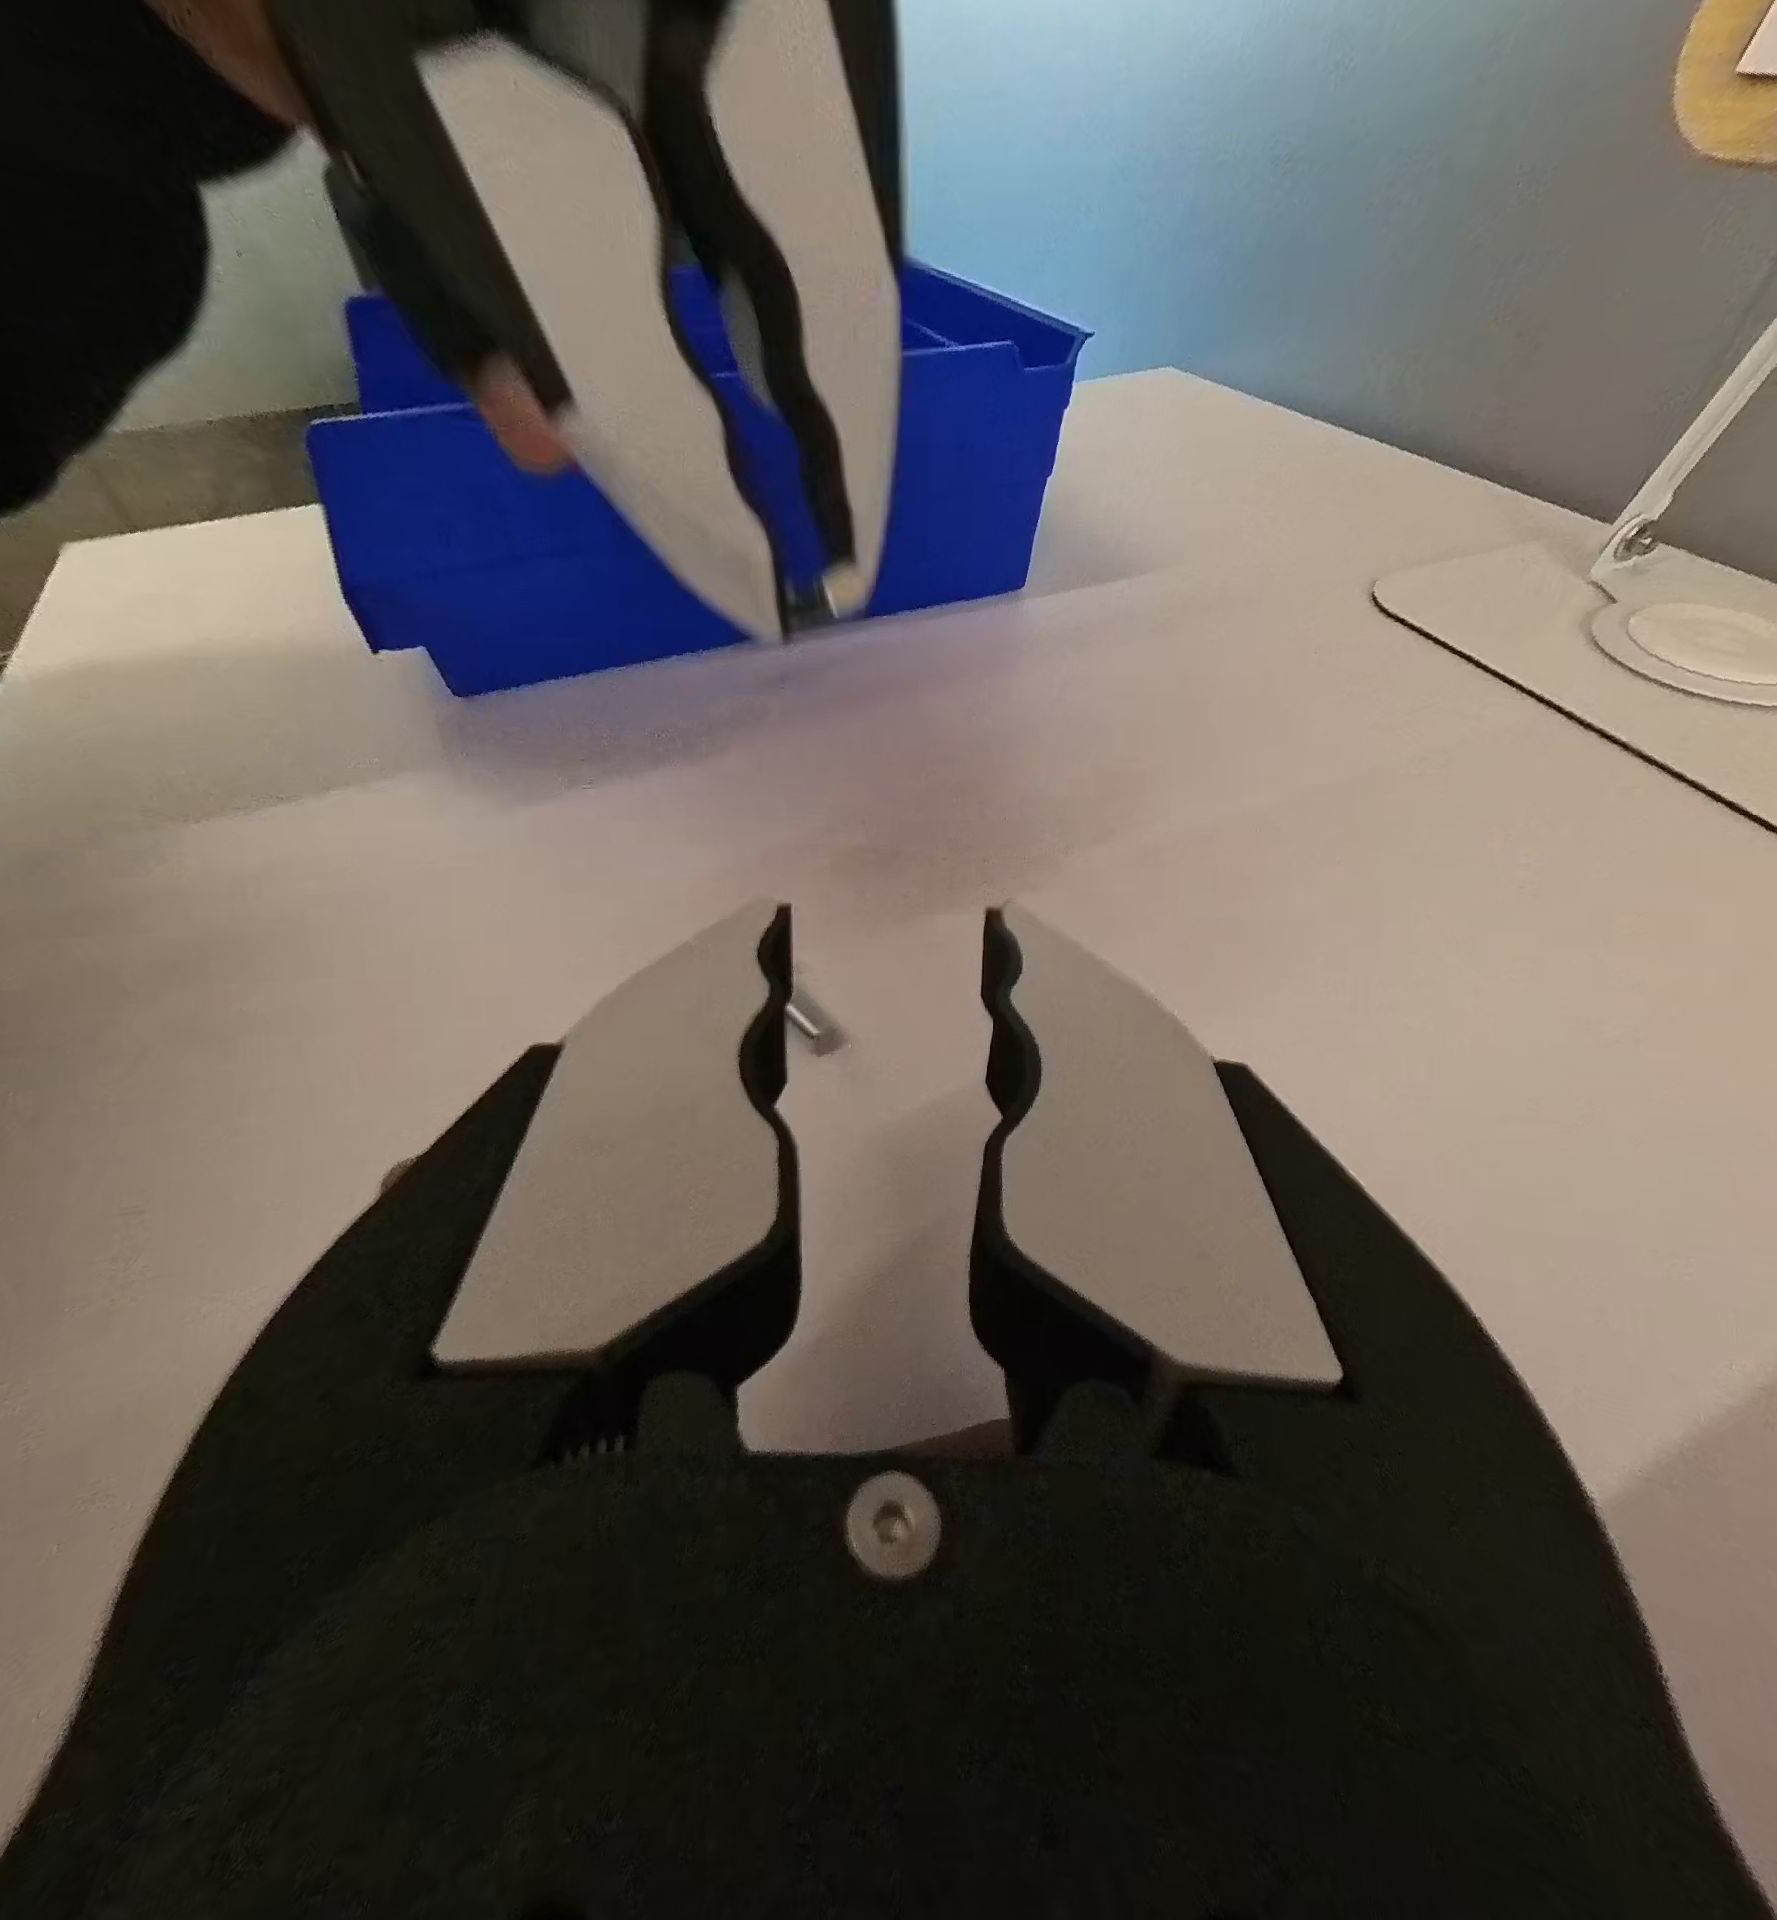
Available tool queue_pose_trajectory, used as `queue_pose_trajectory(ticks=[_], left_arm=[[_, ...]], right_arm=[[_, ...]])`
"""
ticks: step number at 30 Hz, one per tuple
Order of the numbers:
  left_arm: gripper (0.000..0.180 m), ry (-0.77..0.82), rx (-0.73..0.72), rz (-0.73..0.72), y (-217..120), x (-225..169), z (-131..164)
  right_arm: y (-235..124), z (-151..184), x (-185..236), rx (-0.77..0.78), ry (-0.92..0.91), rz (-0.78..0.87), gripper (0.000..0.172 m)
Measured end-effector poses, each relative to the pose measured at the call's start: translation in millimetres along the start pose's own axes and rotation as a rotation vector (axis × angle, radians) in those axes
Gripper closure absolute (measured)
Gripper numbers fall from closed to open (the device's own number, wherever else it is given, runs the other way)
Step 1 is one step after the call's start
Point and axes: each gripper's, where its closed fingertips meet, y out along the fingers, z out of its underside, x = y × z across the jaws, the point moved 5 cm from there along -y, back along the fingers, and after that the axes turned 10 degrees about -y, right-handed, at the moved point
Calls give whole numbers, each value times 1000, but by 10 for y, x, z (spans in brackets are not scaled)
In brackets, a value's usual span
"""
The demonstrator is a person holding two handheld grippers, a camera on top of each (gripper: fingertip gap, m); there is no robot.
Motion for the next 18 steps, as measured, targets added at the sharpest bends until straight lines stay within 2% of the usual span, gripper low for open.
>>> queue_pose_trajectory(ticks=[1,6,13,18], left_arm=[[163,15,14,21,134,-33,-70],[163,49,76,135,668,-133,-268],[163,65,143,202,900,-165,-299],[163,64,134,227,964,-177,-301]], right_arm=[[-12,4,-22,4,-10,12,137],[-58,52,-200,27,-6,59,137],[-99,101,-320,49,23,82,138],[-101,105,-328,50,32,77,139]])
